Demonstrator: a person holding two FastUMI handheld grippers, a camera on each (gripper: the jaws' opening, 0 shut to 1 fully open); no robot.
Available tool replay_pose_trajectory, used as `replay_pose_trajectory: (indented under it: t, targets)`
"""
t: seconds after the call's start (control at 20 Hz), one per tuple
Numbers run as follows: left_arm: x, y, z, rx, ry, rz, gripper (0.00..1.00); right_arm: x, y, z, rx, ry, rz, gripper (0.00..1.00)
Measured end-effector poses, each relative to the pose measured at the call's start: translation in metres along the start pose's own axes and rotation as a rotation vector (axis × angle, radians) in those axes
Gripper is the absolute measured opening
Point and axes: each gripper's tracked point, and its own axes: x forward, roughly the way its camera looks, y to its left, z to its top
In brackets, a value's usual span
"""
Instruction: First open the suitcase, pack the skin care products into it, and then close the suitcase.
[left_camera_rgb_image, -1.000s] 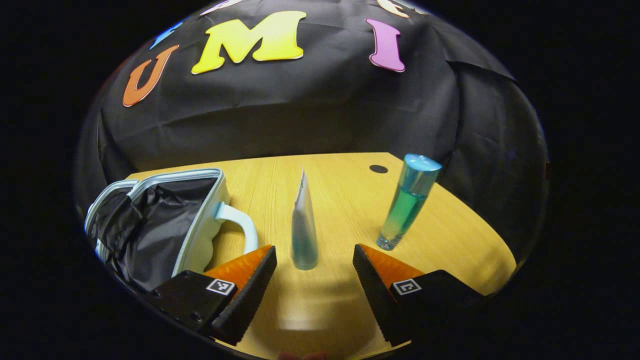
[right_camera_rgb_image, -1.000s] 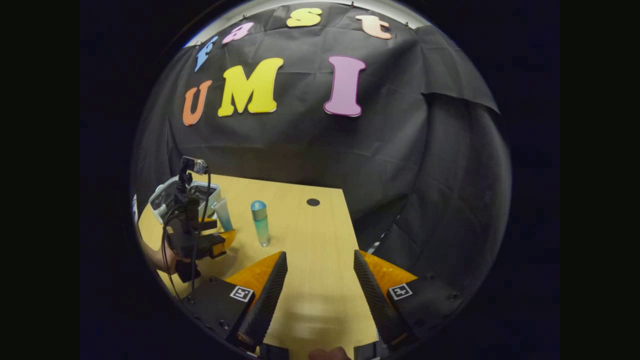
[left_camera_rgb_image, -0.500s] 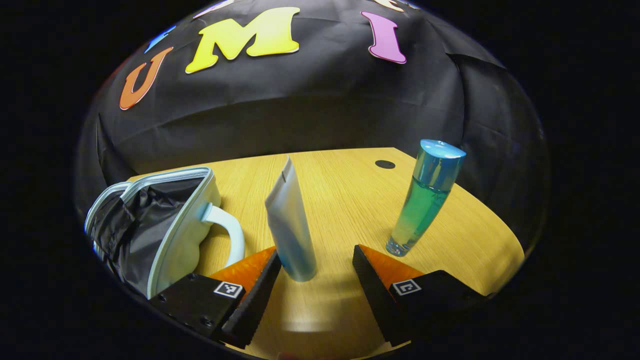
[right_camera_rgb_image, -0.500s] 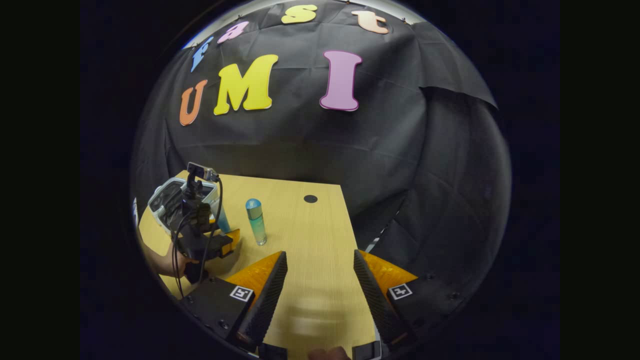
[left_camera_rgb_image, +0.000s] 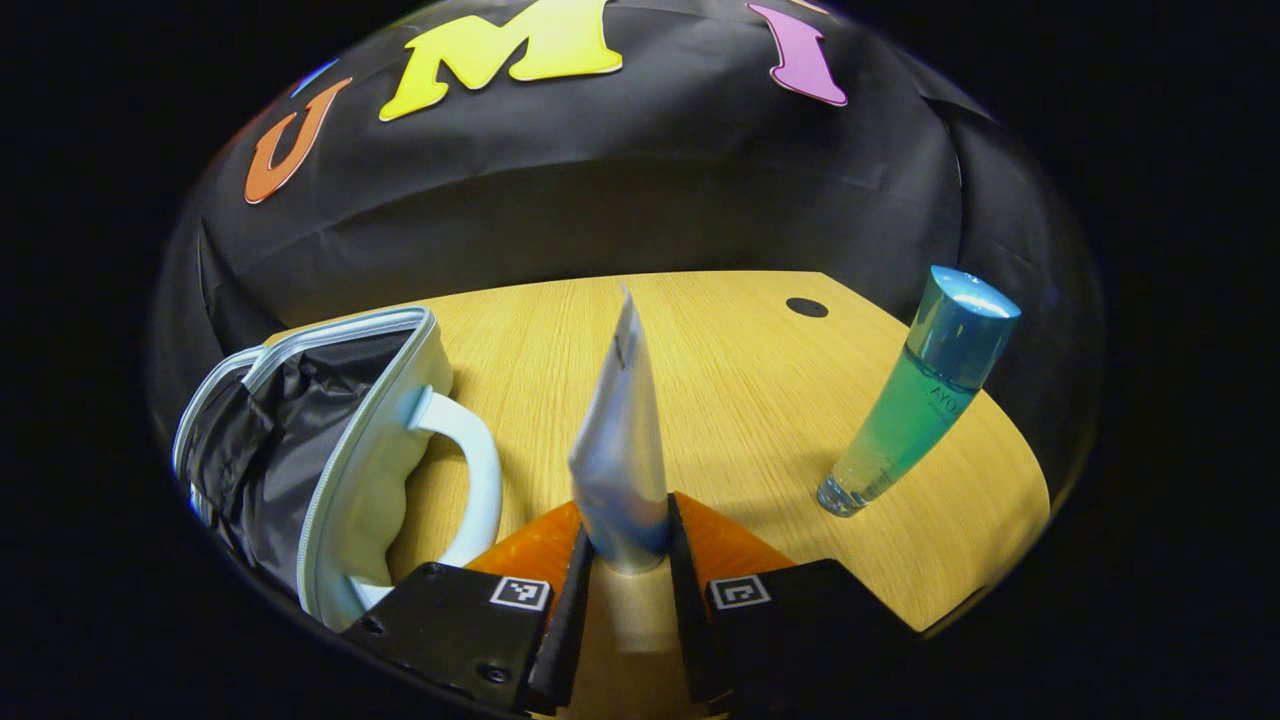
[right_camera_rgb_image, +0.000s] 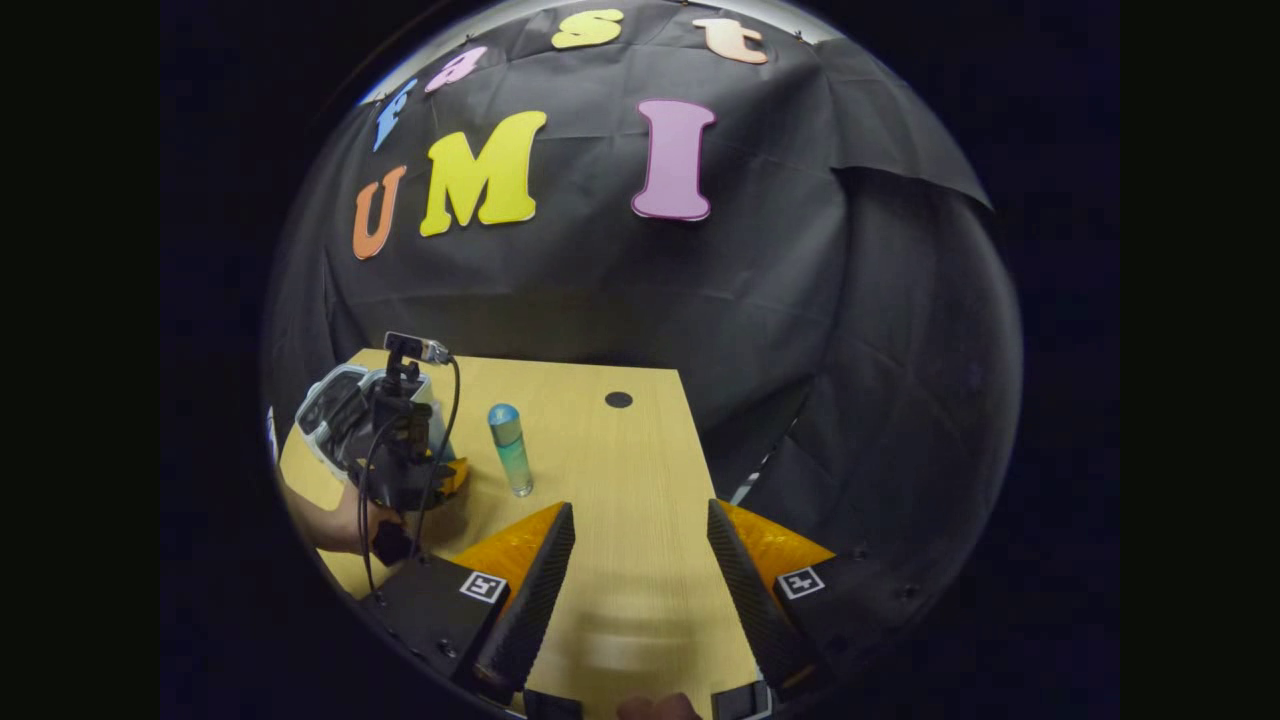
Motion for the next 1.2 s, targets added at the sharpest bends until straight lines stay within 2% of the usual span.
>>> replay_pose_trajectory:
  t: [0.05,0.1,0.15,0.35,0.4,0.5,0.6,0.7,0.85,1.2]
  targets:
    - [-0.002,-0.001,-0.002,0.001,0.012,-0.003,0.43,0.001,0.001,0.000,0.000,-0.001,0.001,0.79]
    - [-0.003,-0.003,-0.003,0.003,0.019,-0.013,0.49,0.001,0.002,0.000,-0.003,-0.002,0.002,0.79]
    - [-0.006,-0.007,-0.005,0.002,0.030,-0.029,0.41,0.002,0.004,0.000,-0.003,-0.003,0.003,0.79]
    - [-0.032,-0.023,0.000,-0.002,0.041,-0.103,0.37,0.011,0.018,-0.004,-0.009,-0.020,0.026,0.78]
    - [-0.045,-0.027,0.005,-0.006,0.036,-0.121,0.36,0.020,0.025,-0.008,-0.006,-0.020,0.045,0.79]
    - [-0.100,-0.029,0.025,-0.009,-0.002,-0.174,0.36,0.053,0.053,-0.019,0.025,-0.011,0.099,0.79]
    - [-0.137,-0.025,0.027,-0.033,0.005,-0.199,0.36,0.080,0.085,-0.031,0.044,0.013,0.155,0.79]
    - [-0.167,-0.013,0.027,-0.061,0.013,-0.191,0.36,0.100,0.110,-0.036,0.058,0.026,0.194,0.80]
    - [-0.194,0.020,0.030,-0.093,0.007,-0.138,0.36,0.134,0.142,-0.042,0.096,0.063,0.230,0.80]
    - [-0.219,0.070,0.021,-0.158,0.023,-0.059,0.36,0.193,0.162,-0.045,0.088,0.096,0.226,0.78]
